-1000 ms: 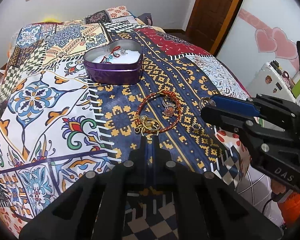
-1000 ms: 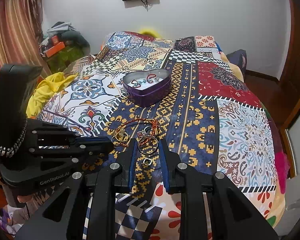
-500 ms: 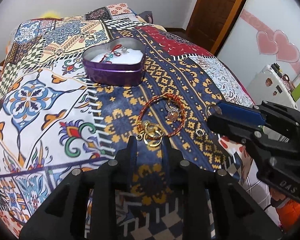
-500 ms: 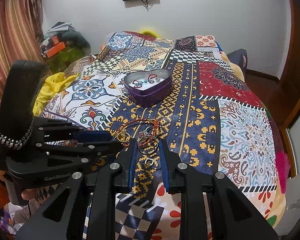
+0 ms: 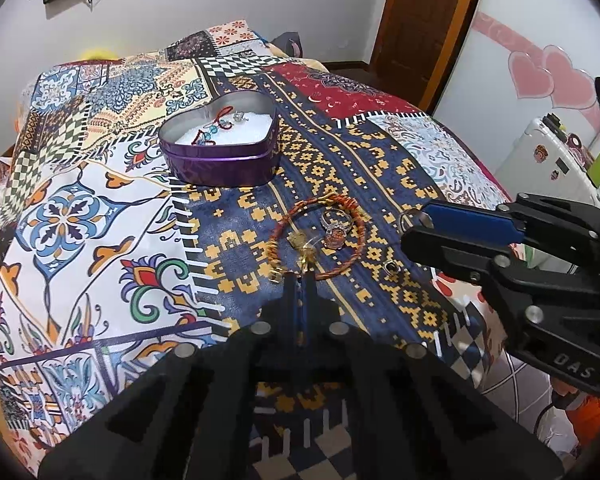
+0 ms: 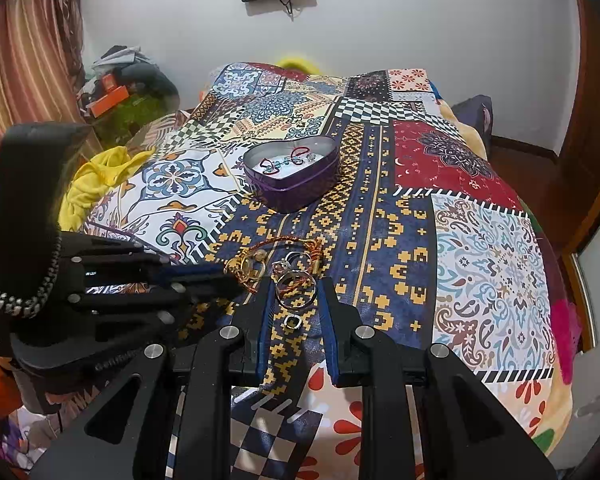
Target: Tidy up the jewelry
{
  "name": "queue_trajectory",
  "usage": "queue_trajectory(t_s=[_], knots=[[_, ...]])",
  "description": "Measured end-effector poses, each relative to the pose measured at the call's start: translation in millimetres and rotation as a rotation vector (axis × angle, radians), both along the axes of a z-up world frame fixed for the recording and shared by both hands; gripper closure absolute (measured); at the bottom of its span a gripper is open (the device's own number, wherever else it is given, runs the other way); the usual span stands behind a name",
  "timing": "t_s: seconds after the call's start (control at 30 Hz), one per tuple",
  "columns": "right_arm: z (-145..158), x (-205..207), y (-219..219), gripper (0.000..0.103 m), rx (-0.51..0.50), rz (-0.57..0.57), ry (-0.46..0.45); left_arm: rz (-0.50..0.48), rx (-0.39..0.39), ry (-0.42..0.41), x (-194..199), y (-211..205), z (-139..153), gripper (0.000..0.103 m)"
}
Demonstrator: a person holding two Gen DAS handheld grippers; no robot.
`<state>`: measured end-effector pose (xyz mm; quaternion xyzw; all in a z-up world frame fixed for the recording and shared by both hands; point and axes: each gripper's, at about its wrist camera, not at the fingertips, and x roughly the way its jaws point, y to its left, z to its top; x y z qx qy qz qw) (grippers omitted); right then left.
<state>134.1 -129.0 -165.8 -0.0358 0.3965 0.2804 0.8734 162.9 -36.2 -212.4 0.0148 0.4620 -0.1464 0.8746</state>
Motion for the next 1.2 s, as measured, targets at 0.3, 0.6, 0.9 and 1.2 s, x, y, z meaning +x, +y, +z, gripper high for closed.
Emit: queue_trajectory(t_s=[0.3,0.6,0.9,1.2], knots=[[3.5,-0.1,-1.4,0.083,0.01,-0.006,-0.006,0.027,-0.026,-0.018,-4.2,15.9,14.4,0.103],[4.9,3.6,-12.1,0.083,0.028,-0.035,0.0,-0.004,-0.075,0.016,5.9,4.3,15.5,0.082],[4.2,4.8,-23.7,0.083,0.025,-0.057,0.003,-0.02,-0.077,0.062,21.7,-11.2,1.4,0.082],[0.3,7.7,-26.2,0.083,0.03,-0.058,0.013,0.009,-0.05,0.083,35.9,-7.7,-7.3,0.082]])
